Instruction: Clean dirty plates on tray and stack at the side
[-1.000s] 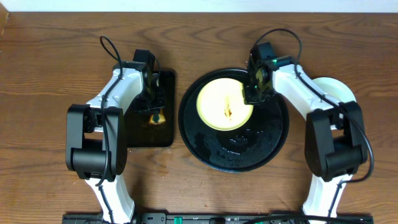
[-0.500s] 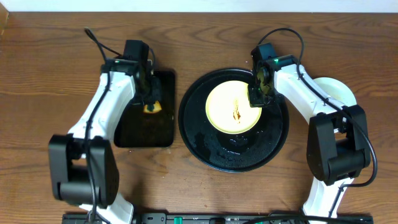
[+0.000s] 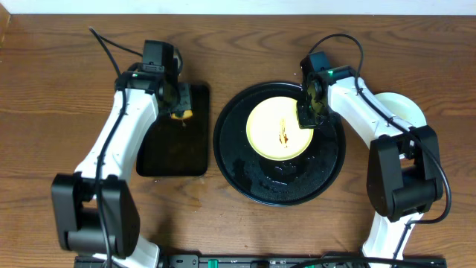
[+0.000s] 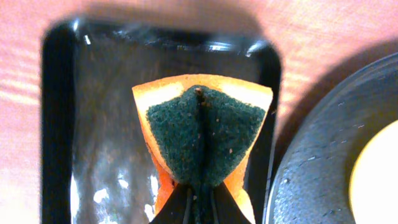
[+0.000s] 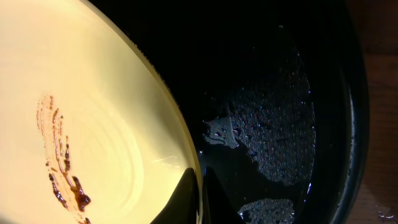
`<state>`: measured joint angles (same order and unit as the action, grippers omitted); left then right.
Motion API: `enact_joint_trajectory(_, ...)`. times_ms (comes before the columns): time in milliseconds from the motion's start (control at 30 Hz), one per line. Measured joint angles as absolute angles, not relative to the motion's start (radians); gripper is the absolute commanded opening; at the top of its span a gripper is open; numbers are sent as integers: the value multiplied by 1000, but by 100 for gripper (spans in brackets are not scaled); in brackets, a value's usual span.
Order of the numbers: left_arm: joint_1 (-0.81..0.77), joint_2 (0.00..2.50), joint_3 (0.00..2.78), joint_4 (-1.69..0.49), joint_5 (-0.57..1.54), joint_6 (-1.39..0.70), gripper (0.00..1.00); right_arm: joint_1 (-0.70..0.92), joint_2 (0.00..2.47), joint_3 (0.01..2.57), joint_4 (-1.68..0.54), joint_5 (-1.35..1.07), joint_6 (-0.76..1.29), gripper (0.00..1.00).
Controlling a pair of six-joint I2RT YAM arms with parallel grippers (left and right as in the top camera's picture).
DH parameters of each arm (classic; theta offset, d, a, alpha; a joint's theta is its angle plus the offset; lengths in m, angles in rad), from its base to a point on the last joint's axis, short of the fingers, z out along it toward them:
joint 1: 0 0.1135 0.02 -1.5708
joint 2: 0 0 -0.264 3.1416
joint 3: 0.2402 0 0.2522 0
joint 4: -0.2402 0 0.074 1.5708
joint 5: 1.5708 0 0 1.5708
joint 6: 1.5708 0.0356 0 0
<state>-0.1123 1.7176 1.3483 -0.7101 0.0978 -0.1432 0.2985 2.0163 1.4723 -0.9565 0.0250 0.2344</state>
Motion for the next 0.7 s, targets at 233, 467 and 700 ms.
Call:
enact_joint_trajectory(233,-112,1567,1348,-649,97,-79,7,299,2016,1472,-957,27,234,1)
enact_joint_trajectory(467,-112,1449,1348,-622,51,-58,7,299,2016,1472,-956,27,234,1)
enact_joint_trajectory(700,-112,1399,1348,-581,19,-51,7,299,2016,1472,-953,28,234,1)
